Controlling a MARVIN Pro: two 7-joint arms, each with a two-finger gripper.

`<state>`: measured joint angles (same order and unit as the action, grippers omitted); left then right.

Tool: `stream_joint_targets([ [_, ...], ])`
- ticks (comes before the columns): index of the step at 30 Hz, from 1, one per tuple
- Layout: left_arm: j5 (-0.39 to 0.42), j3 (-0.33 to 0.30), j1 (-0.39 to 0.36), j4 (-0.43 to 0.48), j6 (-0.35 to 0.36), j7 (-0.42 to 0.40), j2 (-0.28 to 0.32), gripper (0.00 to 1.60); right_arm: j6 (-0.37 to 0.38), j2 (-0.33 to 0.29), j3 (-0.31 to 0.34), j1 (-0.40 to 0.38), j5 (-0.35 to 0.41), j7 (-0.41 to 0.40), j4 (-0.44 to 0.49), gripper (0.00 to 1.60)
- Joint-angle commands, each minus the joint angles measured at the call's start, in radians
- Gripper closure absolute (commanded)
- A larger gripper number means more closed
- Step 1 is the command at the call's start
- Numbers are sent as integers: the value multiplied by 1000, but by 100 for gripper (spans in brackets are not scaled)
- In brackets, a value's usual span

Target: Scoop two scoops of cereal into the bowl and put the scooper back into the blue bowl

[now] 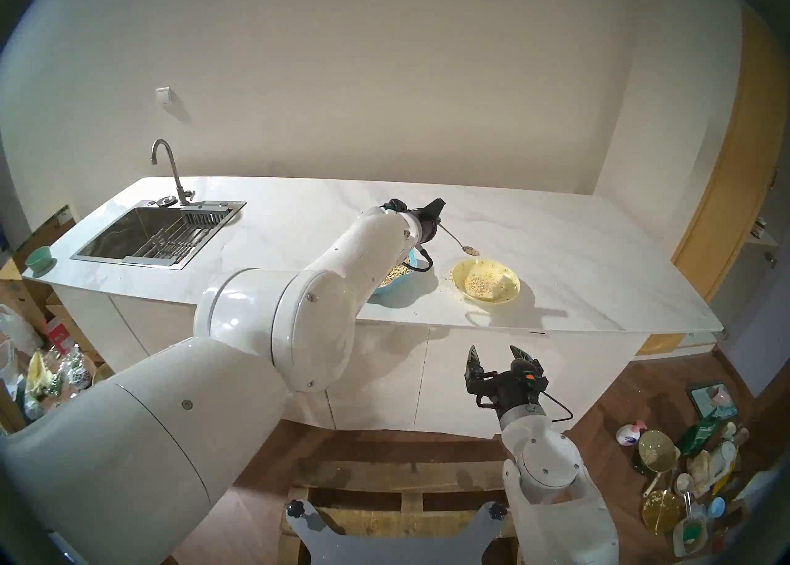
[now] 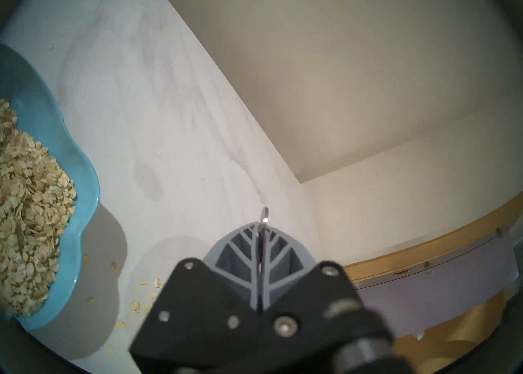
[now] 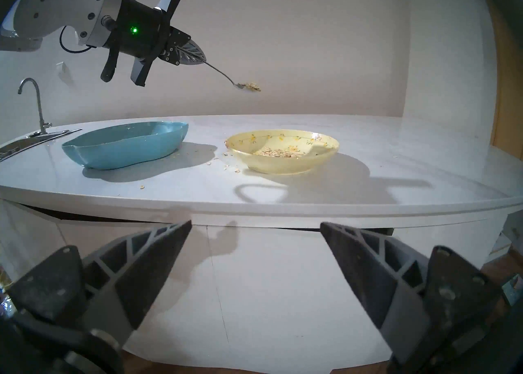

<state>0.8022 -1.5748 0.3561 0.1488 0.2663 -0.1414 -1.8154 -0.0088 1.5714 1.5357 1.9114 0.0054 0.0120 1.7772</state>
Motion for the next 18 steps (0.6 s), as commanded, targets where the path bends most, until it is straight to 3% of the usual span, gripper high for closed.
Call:
stream_joint_targets([
  [1, -16, 19, -45, 34, -14, -46, 0, 160, -6, 1, 0, -6, 0, 1, 24, 0],
  [18, -86, 143, -51, 60, -72, -108, -26, 160, -6, 1, 0, -6, 0, 1, 24, 0],
])
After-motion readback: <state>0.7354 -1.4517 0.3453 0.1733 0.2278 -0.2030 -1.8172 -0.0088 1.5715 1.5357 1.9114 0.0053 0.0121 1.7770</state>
